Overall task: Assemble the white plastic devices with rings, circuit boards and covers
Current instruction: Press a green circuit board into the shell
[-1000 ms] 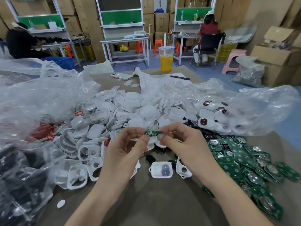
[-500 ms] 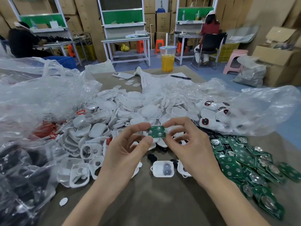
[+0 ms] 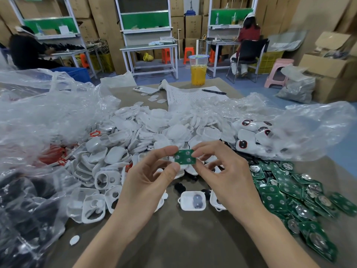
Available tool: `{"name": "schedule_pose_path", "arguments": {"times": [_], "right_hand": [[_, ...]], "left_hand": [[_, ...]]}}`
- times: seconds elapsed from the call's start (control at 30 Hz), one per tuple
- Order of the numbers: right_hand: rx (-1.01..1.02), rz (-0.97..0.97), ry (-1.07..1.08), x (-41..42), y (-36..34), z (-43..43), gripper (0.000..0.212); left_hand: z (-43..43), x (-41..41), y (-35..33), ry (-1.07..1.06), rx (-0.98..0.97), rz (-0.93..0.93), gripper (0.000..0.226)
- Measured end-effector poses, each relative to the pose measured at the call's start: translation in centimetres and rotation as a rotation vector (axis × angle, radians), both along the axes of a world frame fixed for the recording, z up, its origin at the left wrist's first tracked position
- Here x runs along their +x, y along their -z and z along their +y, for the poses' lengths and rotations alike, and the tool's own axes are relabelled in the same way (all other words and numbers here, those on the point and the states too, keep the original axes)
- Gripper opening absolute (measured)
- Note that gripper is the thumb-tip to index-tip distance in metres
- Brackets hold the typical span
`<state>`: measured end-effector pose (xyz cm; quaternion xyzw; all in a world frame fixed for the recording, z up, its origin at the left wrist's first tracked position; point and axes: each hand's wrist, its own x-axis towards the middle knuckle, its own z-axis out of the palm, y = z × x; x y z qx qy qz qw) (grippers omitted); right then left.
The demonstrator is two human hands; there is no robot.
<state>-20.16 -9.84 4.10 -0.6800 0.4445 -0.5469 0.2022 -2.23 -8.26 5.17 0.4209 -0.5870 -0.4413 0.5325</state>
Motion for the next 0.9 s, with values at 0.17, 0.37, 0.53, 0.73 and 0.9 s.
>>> {"name": "schedule_pose_path", "arguments": {"times": [0.17, 0.37, 0.53, 0.73, 0.9], "right_hand": [[0.044, -0.007, -0.001, -0.1, -0.1, 0.2, 0.020], [0.393, -0.215, -0.206, -0.1, -0.5, 0.0, 0.012], [0.538, -0.331, -0.261, -0.8, -0.8, -0.5, 0.011], [0.645, -0.332, -0.399, -1.7, -0.3, -0.8, 0.018], [0.717, -0.371, -0.476, -1.9, -0.2, -0.9, 0.024]], "left_hand": [[0.0, -0.2, 0.0, -0.027, -0.015, -0.018, 0.020], [-0.7, 0.2, 0.9, -0.137, -0.036, -0.119, 0.020], [-0.5, 0.3, 1.4, -0.248, -0.333, -0.515, 0.022], [-0.5, 1.0, 1.5, -0.225, -0.552, -0.685, 0.028], [-0.7, 1.0, 1.7, -0.209, -0.732, -0.828, 0.021]]}}
